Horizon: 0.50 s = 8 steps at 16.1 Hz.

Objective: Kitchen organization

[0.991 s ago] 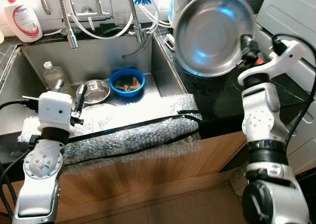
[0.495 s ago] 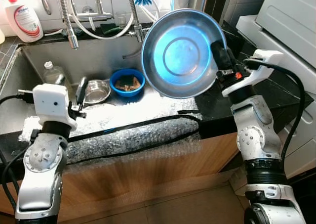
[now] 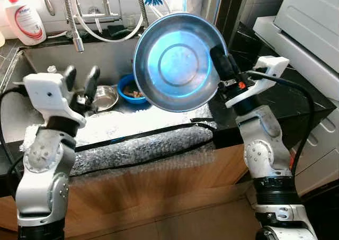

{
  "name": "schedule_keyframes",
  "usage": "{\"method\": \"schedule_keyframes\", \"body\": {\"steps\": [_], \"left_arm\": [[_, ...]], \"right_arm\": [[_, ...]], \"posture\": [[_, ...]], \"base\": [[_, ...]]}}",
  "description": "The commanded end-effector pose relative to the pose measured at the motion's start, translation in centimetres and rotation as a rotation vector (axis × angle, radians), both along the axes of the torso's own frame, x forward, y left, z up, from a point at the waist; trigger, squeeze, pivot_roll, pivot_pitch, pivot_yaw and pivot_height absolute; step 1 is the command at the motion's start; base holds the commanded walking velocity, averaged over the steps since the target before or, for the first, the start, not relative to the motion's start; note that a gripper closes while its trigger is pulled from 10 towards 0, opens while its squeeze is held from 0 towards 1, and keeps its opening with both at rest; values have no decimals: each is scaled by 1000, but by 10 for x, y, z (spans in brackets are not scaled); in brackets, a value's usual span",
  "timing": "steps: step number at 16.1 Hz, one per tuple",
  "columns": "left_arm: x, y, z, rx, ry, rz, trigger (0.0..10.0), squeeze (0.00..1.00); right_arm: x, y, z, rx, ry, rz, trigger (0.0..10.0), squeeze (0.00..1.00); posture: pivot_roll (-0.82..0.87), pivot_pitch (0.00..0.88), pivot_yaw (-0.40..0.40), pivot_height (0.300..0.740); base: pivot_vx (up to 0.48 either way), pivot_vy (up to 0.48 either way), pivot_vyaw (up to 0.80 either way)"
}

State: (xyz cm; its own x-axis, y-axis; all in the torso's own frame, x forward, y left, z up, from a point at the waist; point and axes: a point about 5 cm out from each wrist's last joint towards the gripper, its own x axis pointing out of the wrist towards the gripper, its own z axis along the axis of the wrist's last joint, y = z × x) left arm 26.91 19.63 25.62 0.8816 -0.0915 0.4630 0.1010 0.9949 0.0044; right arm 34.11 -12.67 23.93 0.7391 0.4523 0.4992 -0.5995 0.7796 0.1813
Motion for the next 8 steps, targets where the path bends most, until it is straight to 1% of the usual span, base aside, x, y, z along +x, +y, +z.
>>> {"method": "schedule_keyframes", "body": {"steps": [1, 2, 3, 4, 5, 6, 7, 8], "left_arm": [[-4, 0, 9, -22, -30, -25, 10000, 1000], [-4, -2, 10, -15, -30, -33, 10000, 1000], [-5, -6, 12, -9, -24, -65, 10000, 1000], [-5, -10, 13, -7, -27, -83, 10000, 933], [-5, -12, 13, 6, -25, -94, 10000, 0], [-6, -13, 13, 29, -19, -103, 10000, 0], [-7, -18, 13, 26, -14, -141, 10000, 1000], [-8, -20, 13, 23, -15, -154, 10000, 1000]], "right_arm": [[-4, 3, 6, -11, -33, 2, 10000, 0], [-4, 4, 5, -14, -33, 4, 10000, 0], [-4, 5, 5, -22, -34, 7, 10000, 0], [-5, 6, 5, -24, -34, 8, 10000, 0], [-4, 6, 5, -25, -34, 7, 10000, 0], [-4, 6, 4, -25, -32, 3, 10000, 0], [-4, 7, 4, -30, -31, 5, 10000, 0], [-4, 7, 4, -29, -30, 7, 10000, 0]], "posture": [[65, 104, -34, 740], [65, 105, -35, 740], [62, 107, -34, 740], [63, 108, -35, 740], [63, 108, -35, 740], [63, 108, -36, 740], [63, 110, -35, 740], [63, 110, -35, 740]], "base": [[0, 0, 0], [0, 0, 0], [0, 0, 0], [0, 0, 0], [0, 0, 0], [0, 0, 0], [0, 0, 0], [0, 0, 0]]}}
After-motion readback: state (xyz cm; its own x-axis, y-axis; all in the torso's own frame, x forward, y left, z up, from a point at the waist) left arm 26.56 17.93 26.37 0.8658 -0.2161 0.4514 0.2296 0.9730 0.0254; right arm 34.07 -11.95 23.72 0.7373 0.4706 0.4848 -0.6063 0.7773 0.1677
